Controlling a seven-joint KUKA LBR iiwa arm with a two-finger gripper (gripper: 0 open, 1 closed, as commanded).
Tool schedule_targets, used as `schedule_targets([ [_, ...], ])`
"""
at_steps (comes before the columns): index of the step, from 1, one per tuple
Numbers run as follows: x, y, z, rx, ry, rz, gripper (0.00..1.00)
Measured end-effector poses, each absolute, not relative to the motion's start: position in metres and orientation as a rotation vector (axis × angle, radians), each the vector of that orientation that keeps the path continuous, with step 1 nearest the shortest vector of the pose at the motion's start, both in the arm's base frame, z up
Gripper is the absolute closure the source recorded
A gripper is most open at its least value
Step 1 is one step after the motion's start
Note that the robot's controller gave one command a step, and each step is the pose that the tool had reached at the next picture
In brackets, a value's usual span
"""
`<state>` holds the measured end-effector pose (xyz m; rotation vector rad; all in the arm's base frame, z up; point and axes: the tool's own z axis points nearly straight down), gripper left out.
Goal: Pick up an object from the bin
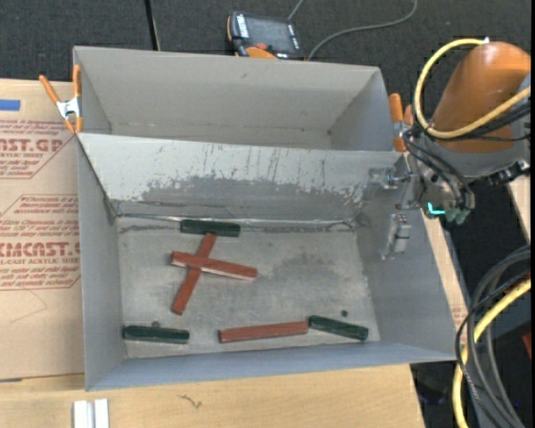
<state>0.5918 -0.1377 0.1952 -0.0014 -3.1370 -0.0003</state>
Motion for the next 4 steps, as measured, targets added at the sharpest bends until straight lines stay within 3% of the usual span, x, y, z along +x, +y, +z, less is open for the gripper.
schedule_targets([
  [1,0.491,-0.076,0.066,0.171,-3.127,-0.005,0.00],
  [2,0.480,-0.042,0.100,-0.040,-3.142,-0.003,0.00],
  [3,0.487,-0.003,0.103,-0.017,-3.143,-0.004,0.00],
  [4,0.483,-0.022,0.069,-0.104,-3.146,0.000,0.00],
])
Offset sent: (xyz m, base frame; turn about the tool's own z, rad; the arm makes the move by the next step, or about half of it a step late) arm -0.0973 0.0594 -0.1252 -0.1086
